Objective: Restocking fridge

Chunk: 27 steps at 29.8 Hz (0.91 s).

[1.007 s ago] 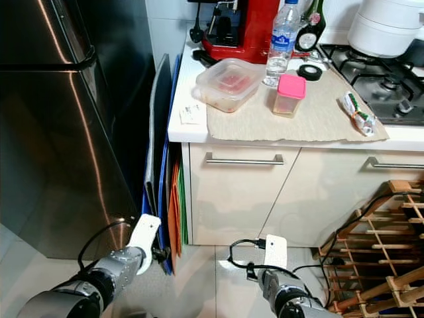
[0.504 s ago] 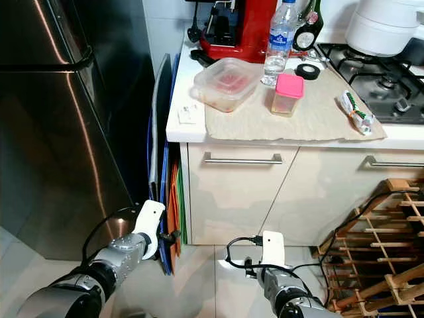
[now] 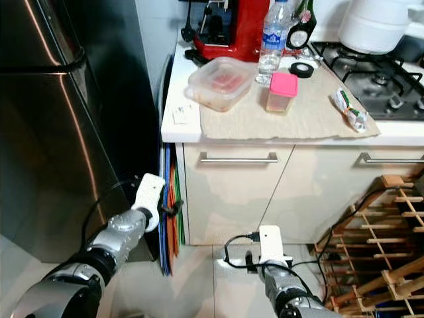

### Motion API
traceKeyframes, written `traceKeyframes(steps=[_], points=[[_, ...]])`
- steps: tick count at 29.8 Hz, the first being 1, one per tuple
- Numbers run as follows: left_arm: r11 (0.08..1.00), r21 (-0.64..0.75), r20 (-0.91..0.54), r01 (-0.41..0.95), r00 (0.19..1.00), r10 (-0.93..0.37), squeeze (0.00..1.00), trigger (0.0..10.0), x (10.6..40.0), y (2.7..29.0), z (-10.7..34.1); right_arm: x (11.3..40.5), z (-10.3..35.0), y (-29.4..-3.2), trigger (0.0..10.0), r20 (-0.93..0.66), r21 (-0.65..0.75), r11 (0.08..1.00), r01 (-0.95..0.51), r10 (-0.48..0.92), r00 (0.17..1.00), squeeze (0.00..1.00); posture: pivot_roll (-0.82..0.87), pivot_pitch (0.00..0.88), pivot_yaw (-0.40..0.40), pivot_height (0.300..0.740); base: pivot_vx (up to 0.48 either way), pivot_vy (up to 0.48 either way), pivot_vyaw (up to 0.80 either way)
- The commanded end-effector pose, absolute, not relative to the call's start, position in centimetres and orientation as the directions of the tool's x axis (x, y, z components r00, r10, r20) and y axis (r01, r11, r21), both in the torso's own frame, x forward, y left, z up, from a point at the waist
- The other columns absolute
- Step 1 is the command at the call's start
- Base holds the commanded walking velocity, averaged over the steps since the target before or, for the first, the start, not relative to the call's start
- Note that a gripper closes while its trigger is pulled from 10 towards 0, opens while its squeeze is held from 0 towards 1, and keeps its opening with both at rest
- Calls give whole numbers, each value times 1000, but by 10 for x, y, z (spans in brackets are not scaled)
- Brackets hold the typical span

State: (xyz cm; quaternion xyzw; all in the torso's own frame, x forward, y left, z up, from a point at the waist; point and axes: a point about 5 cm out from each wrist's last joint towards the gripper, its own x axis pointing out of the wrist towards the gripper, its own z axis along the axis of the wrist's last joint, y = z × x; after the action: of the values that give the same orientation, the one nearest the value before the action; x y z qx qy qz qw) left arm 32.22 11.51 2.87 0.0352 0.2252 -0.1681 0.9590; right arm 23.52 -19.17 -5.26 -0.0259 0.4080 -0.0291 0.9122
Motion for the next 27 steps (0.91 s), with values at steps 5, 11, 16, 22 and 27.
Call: traceKeyframes(steps=[5,11,16,22,27], points=[[938,-34,-450,346,833,-323,0,10000,318,115,28,253,-26,-195,10000,-653,-56,998,16,-48,755,0,46,0,4,740,0,0,0],[933,14,-321,361,885,-337,0,10000,319,115,49,254,-8,-195,10000,-548,-114,993,22,-81,832,0,47,0,5,740,0,0,0],[935,26,-215,355,915,-341,0,10000,319,119,71,252,19,-193,10000,-447,-129,992,-2,-57,893,0,46,0,3,740,0,0,0],[927,49,-56,373,927,-370,0,10000,324,114,119,257,61,-187,10000,-303,-130,991,-18,-23,953,0,46,0,2,740,0,0,0],[912,66,62,406,910,-409,0,10000,323,104,158,266,102,-178,10000,-164,-127,992,-27,6,986,0,49,0,3,740,0,0,0]])
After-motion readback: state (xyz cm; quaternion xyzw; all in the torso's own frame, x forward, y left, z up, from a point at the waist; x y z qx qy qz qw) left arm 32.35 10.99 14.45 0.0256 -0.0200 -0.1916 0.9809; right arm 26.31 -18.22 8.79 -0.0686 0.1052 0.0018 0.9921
